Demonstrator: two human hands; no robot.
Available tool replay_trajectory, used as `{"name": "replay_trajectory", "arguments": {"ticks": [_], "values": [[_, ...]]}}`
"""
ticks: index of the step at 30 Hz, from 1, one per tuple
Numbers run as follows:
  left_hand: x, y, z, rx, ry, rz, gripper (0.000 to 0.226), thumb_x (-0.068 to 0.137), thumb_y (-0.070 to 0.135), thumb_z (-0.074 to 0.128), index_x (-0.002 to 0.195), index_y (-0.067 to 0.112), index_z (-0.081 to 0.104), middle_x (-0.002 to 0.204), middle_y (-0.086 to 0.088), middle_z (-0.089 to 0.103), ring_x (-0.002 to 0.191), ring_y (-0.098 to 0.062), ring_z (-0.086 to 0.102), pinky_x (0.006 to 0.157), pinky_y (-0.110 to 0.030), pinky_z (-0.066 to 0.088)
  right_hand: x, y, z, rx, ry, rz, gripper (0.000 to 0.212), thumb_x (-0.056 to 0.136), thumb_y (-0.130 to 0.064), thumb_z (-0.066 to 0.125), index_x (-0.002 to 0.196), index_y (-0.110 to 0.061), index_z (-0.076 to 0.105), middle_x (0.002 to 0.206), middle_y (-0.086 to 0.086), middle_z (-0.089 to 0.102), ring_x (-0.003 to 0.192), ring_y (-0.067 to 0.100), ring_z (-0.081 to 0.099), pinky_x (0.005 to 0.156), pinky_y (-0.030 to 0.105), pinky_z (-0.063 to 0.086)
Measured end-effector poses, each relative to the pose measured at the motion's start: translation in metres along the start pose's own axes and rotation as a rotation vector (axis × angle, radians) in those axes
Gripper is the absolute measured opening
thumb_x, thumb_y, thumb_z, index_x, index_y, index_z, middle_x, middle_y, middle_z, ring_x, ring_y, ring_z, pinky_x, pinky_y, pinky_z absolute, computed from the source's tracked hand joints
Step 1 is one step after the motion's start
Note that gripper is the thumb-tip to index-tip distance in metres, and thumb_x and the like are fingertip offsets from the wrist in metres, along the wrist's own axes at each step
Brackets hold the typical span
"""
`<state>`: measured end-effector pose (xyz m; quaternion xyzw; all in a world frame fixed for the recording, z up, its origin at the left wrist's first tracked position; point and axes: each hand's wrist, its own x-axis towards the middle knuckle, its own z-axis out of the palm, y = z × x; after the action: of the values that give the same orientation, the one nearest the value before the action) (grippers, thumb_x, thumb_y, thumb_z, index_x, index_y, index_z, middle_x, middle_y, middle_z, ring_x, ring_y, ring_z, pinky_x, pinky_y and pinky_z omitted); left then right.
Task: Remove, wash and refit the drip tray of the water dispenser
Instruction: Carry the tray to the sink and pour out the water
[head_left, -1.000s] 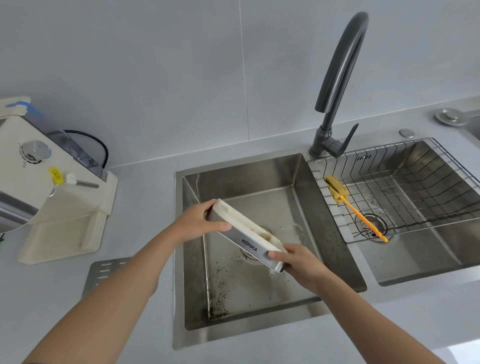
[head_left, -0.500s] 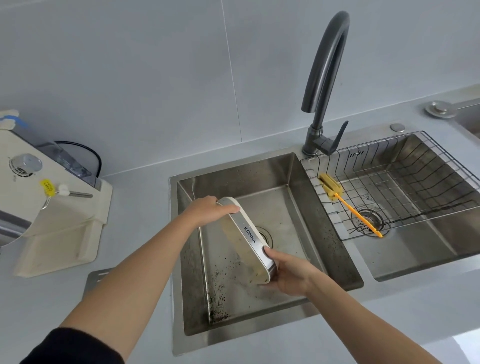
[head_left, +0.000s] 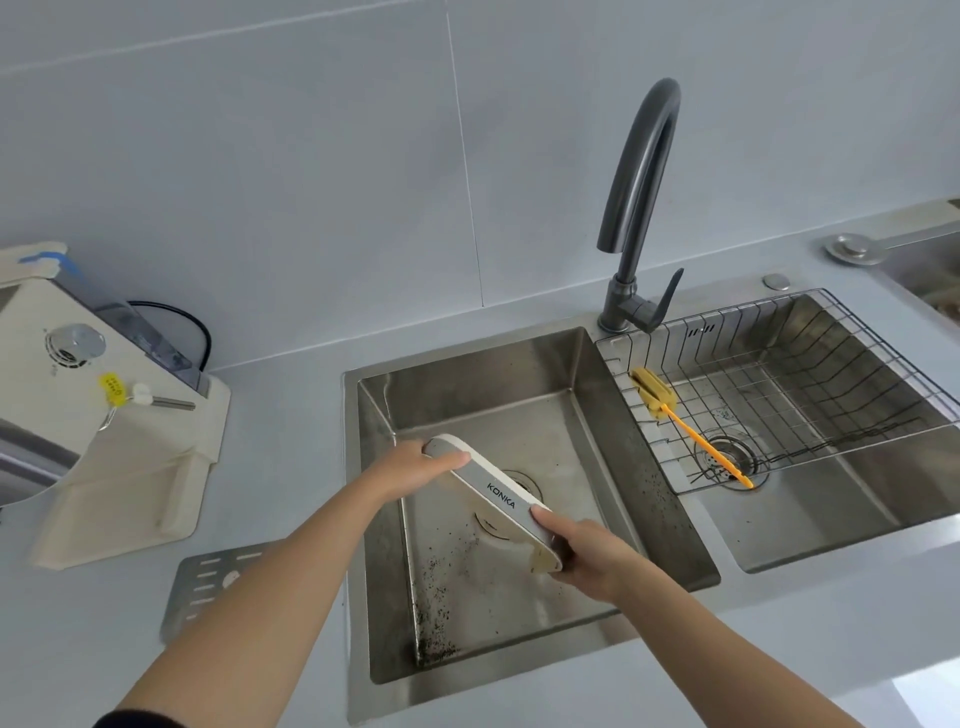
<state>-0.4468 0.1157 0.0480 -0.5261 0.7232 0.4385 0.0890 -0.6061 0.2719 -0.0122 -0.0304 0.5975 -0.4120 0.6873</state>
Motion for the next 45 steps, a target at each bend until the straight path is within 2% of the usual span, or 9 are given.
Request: {"name": "replay_trajectory", "arguments": {"ticks": [5,9,14,19,26,32,36,40,45], "values": [[-0.004,0.013,-0.008,-0.054,0.098,0.066,0.046,0.073,0.062,0.057,0.105,0.029,0.053,0.103,0.008,0.057,0.094,-0.013,0.054,0.074,-0.028,0.040,-0.003,-0.009,-0.001,-0.036,0.103,-0.147,0.026,0.084,-0.035,0.061,0.079,-0.009,0.062,0.068,0.001,0.054,0.069,0.013,0.049,0.067,0.022,0.039],[-0.014,0.003,0.013,-0.141,0.045,-0.074,0.063,0.075,0.059,0.057,0.120,0.017,0.051,0.115,-0.001,0.055,0.097,-0.016,0.050,0.081,-0.030,0.039,-0.012,-0.002,0.001,-0.100,0.113,-0.036,0.033,0.083,-0.039,0.062,0.081,-0.006,0.062,0.064,0.004,0.055,0.061,0.014,0.051,0.059,0.022,0.044],[-0.023,0.007,0.016,-0.296,0.155,0.034,0.019,0.076,0.053,0.061,0.081,0.036,0.053,0.086,0.017,0.055,0.080,-0.001,0.052,0.064,-0.022,0.038,-0.014,-0.006,-0.011,-0.169,0.191,-0.174,0.035,0.080,-0.044,0.063,0.075,-0.010,0.057,0.066,0.001,0.048,0.064,0.013,0.046,0.062,0.023,0.038],[-0.032,-0.006,0.035,-0.310,0.114,-0.043,0.039,0.075,0.057,0.058,0.095,0.024,0.057,0.100,-0.002,0.061,0.088,-0.016,0.056,0.077,-0.032,0.041,-0.018,0.003,-0.012,-0.223,0.181,-0.098,0.037,0.078,-0.044,0.064,0.070,-0.008,0.059,0.063,0.003,0.051,0.059,0.013,0.047,0.057,0.022,0.038],[-0.037,-0.014,0.035,-0.369,0.086,-0.117,0.045,0.076,0.061,0.055,0.104,0.025,0.049,0.100,0.003,0.048,0.094,-0.017,0.044,0.081,-0.031,0.032,-0.027,-0.004,-0.006,-0.343,0.217,-0.097,0.039,0.079,-0.046,0.063,0.070,-0.009,0.055,0.066,0.005,0.049,0.061,0.014,0.046,0.060,0.023,0.040],[-0.039,-0.017,0.024,-0.519,0.072,-0.058,0.078,0.072,0.076,0.040,0.132,0.027,0.041,0.136,-0.001,0.045,0.129,-0.026,0.037,0.105,-0.045,0.026,-0.044,-0.022,0.003,-0.513,0.302,-0.402,0.041,0.077,-0.043,0.066,0.091,-0.005,0.060,0.077,0.007,0.055,0.069,0.018,0.049,0.058,0.025,0.036],[-0.042,-0.017,0.014,-0.766,0.071,-0.015,0.070,0.074,0.071,0.041,0.124,0.023,0.051,0.136,-0.008,0.046,0.129,-0.024,0.037,0.113,-0.046,0.022,-0.054,-0.027,0.014,-0.578,0.377,-0.656,0.040,0.070,-0.035,0.075,0.101,-0.016,0.059,0.086,-0.002,0.064,0.073,0.010,0.056,0.053,0.011,0.038],[-0.044,-0.022,0.008,-1.049,0.072,0.049,0.032,0.086,0.048,0.046,0.091,0.020,0.062,0.098,-0.001,0.064,0.095,-0.014,0.059,0.083,-0.031,0.048,-0.061,-0.028,0.025,-0.606,0.389,-0.825,0.059,0.060,-0.027,0.082,0.106,-0.043,0.050,0.089,-0.025,0.060,0.086,-0.007,0.058,0.061,0.001,0.043],[-0.040,-0.031,0.012,-1.189,0.103,-0.036,0.025,0.087,0.036,0.054,0.094,0.013,0.059,0.097,-0.008,0.066,0.090,-0.021,0.062,0.070,-0.034,0.052,-0.060,-0.019,0.027,-0.627,0.374,-0.884,0.081,0.057,-0.015,0.084,0.106,-0.054,0.033,0.095,-0.037,0.046,0.087,-0.036,0.042,0.062,-0.008,0.037]]}}
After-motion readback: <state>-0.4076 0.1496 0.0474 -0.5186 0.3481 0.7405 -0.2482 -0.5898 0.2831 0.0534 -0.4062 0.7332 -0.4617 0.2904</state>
